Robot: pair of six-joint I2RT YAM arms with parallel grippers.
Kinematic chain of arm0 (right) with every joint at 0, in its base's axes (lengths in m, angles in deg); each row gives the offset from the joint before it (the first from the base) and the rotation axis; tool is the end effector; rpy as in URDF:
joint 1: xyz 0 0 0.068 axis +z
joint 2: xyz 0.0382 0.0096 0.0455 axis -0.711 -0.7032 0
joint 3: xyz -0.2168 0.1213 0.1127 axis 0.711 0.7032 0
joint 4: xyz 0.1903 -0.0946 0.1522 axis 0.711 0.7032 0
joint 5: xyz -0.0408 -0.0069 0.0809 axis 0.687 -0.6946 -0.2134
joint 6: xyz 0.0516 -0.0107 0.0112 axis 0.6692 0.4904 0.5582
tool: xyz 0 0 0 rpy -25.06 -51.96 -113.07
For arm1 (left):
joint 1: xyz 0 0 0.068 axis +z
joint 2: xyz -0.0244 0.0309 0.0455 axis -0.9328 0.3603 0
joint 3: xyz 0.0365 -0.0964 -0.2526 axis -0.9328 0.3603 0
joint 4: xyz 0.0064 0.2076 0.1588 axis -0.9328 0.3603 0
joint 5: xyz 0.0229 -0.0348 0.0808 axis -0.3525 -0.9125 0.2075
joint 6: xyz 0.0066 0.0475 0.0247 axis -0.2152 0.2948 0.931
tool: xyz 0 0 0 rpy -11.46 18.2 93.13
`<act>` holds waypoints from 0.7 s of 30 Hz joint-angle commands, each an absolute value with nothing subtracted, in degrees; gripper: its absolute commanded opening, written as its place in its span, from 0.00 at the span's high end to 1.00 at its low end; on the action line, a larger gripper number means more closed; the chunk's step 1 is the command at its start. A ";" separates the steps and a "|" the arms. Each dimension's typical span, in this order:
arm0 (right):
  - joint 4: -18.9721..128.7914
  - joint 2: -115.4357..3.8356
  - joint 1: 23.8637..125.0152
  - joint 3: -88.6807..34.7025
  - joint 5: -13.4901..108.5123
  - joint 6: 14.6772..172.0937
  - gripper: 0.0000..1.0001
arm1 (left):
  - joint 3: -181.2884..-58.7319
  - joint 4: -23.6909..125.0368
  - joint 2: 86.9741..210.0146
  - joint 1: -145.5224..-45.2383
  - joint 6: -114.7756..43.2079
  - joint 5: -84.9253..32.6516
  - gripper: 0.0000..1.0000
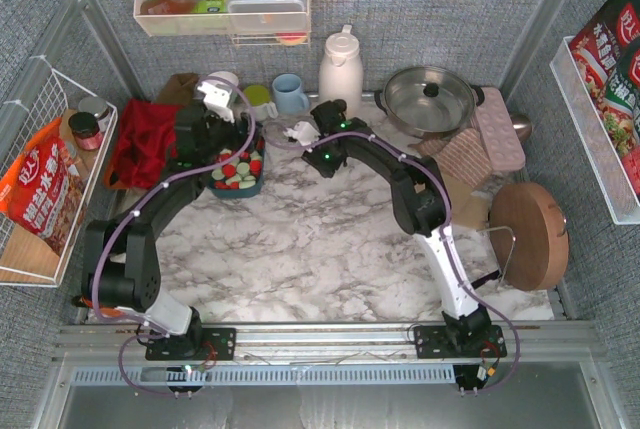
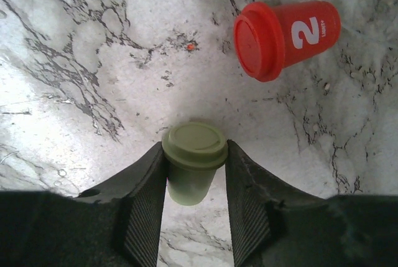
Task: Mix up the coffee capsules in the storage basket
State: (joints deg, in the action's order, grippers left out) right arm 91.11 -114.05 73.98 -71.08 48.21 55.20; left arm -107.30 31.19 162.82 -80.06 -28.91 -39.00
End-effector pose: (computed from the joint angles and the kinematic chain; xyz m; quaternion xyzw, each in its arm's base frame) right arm 0.4644 0.2587 0.1689 -0.4932 0.8186 0.0512 0.2898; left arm 0.3572 -0.0836 0.2896 0.1613 0.7378 -0.2263 0.6151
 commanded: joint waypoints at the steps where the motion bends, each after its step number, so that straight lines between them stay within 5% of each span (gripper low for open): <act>1: 92.03 -114.36 74.45 -71.62 46.64 56.14 0.63 | -106.40 28.29 161.53 -80.15 -28.25 -40.11 0.18; 10: 83.33 -102.28 74.60 -62.71 43.75 69.22 0.87 | -101.43 18.60 160.69 -81.76 -27.03 -46.40 0.18; 21: 67.44 -82.11 74.73 -45.28 37.84 90.97 0.86 | -94.92 13.18 160.01 -90.80 -12.39 -52.46 0.17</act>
